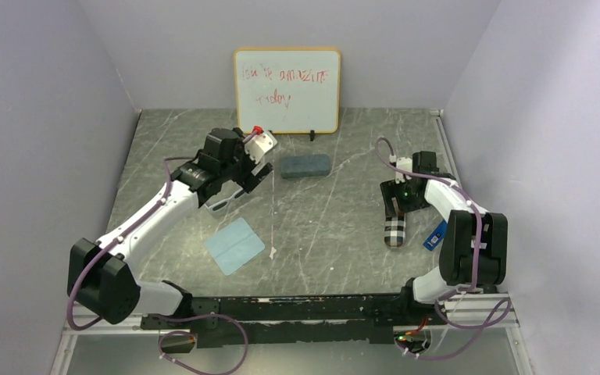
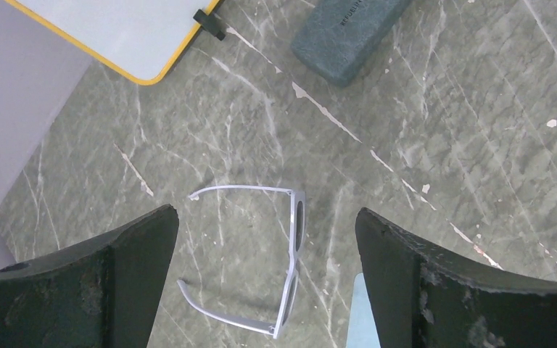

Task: Organize the sunglasses
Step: Pick up the sunglasses case from the center of the board.

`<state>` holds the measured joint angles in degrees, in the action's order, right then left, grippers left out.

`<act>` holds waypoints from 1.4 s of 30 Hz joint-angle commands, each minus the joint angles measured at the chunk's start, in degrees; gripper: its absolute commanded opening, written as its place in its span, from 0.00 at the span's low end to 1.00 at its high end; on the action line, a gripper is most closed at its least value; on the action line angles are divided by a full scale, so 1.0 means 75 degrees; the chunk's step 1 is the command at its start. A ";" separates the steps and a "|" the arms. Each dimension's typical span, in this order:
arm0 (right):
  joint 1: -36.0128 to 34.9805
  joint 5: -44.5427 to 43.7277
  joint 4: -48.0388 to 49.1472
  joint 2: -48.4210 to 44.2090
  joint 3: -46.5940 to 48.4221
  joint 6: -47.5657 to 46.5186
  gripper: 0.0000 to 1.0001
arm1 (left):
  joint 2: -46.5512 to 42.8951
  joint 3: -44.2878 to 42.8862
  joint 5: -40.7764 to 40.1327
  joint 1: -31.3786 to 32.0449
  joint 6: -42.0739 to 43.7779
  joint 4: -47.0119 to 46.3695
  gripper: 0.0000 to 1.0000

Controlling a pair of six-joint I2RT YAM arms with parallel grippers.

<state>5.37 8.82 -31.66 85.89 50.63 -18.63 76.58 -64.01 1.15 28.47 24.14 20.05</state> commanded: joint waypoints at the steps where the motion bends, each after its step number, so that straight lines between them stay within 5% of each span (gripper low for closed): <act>1: -0.0084 -0.0116 -0.0169 0.0243 0.0071 0.0135 0.76 | -0.0330 0.0118 -0.0141 0.0019 -0.0207 -0.0382 0.96; 10: -0.0506 -0.0254 -0.0401 0.0403 0.0441 0.0135 0.66 | -0.0105 0.0037 0.0001 0.0023 -0.0325 -0.0319 0.96; 16: -0.0679 -0.0726 -0.0601 0.0172 0.0467 -0.0123 0.81 | -0.0127 0.0151 -0.0016 0.0022 -0.0291 -0.0401 0.96; 21: -0.0680 -0.0808 -0.0613 0.0220 0.0337 -0.0187 0.81 | -0.0069 0.0202 0.0089 0.0030 -0.0330 -0.0412 0.96; 30: -0.0681 -0.0748 -0.0630 0.0150 0.0262 -0.0392 0.58 | -0.0050 0.0212 0.0328 0.0036 -0.0320 -0.0405 0.96; 35: -0.0680 0.0143 -0.0854 0.0104 0.0668 -0.0438 0.43 | 0.0006 0.0146 0.1075 0.0058 -0.0398 -0.0402 0.96; 42: -0.0680 0.2976 -0.1240 -0.0446 0.2161 -0.0565 0.40 | 0.0300 -0.0420 0.3436 0.0065 -0.0630 -0.0599 0.96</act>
<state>0.32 15.42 -40.25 87.85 58.57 -21.78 77.08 -62.83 14.35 28.64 21.54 18.83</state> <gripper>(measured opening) 0.612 0.965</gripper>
